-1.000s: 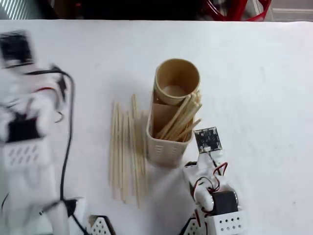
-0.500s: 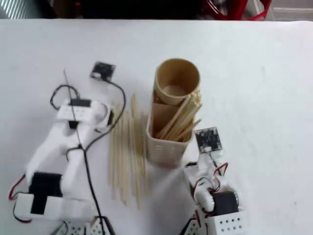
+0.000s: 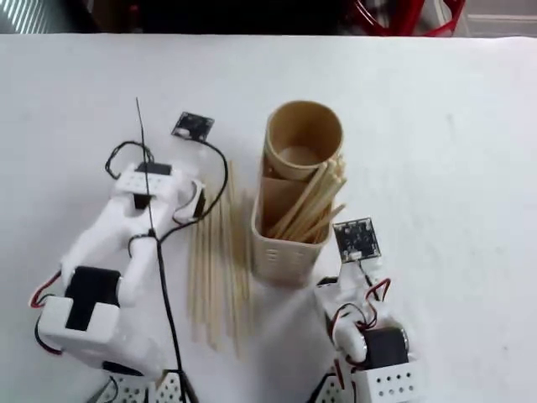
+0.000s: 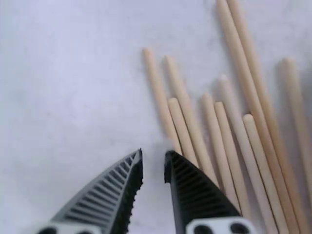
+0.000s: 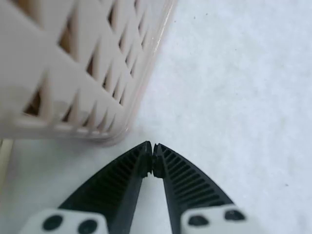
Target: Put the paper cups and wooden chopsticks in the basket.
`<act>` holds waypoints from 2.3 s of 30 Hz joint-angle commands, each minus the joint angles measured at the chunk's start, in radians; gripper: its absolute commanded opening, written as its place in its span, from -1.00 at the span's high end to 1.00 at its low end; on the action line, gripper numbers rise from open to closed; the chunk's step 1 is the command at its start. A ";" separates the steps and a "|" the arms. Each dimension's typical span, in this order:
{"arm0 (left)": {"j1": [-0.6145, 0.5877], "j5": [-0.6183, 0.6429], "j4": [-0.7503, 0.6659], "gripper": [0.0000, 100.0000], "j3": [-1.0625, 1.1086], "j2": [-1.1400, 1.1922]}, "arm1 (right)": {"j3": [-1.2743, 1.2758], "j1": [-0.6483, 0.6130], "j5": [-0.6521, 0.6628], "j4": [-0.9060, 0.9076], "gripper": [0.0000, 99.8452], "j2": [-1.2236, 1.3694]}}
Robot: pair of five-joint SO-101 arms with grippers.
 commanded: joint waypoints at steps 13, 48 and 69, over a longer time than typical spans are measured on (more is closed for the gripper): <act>0.036 0.061 -0.064 0.70 0.112 -0.229 | 0.009 0.004 0.002 0.004 0.96 -0.007; -0.010 0.060 0.080 0.95 -0.149 0.077 | 0.009 0.004 0.002 0.004 0.96 -0.007; 0.056 -0.006 0.133 0.95 -0.153 -0.728 | 0.009 0.002 0.002 0.004 0.96 -0.007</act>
